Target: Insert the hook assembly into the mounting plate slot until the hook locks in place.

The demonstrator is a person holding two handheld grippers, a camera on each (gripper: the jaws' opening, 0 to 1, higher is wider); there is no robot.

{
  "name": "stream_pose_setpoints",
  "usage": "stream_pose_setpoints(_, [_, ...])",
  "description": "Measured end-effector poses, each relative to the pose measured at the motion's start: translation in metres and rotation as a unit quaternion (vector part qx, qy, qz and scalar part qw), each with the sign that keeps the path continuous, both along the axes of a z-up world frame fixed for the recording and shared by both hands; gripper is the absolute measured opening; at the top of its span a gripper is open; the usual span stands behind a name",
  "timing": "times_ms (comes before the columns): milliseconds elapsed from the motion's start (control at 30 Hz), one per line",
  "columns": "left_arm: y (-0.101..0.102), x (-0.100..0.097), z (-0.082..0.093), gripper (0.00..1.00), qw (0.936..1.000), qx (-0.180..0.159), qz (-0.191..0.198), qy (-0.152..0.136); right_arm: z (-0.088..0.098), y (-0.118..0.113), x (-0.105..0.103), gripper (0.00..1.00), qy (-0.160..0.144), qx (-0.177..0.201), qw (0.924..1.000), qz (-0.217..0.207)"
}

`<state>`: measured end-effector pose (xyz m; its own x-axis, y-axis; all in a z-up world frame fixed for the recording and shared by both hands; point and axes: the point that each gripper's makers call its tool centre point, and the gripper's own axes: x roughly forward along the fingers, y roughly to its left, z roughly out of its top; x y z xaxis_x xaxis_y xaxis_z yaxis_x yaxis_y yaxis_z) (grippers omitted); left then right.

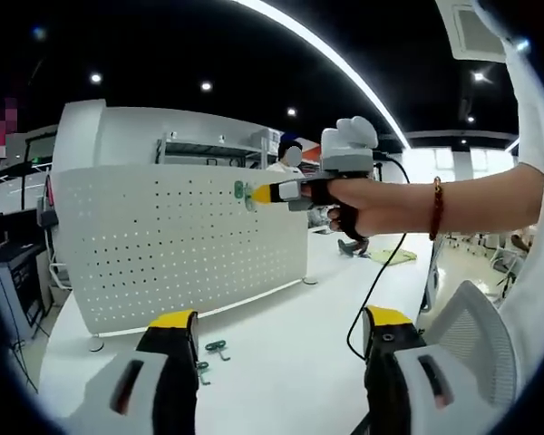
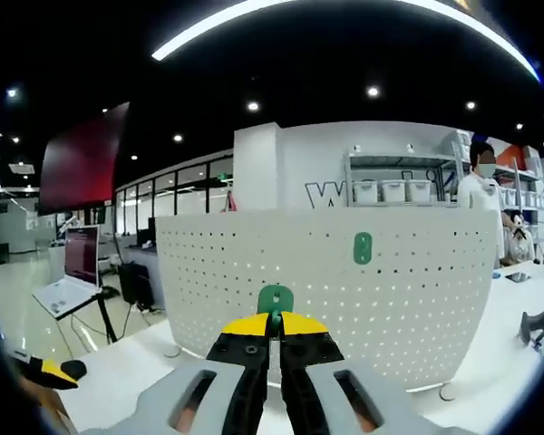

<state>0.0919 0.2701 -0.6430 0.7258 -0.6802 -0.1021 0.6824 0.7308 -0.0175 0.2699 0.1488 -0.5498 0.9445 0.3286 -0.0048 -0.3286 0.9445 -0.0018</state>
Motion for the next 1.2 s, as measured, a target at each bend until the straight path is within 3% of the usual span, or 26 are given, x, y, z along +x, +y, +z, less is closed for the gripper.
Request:
stream_pose_setpoints(167, [0.002, 0.0, -0.005, 0.8, 0.9999, 0.002, 0.004, 0.012, 0.009, -0.007, 0.012, 0.01, -0.01, -0.006, 0.9997, -0.02])
stream_pose_setpoints(567, [0.007, 0.005, -0.006, 0.84, 0.9999, 0.009, 0.003, 0.012, 0.02, -0.014, 0.036, 0.01, -0.021, -0.007, 0.9991, -0.035])
stream_pose_setpoints(1200, [0.0, 0.016, -0.012, 0.85, 0.9991, 0.021, -0.027, 0.025, 0.03, -0.019, 0.077, 0.01, -0.034, -0.02, 0.9977, -0.054])
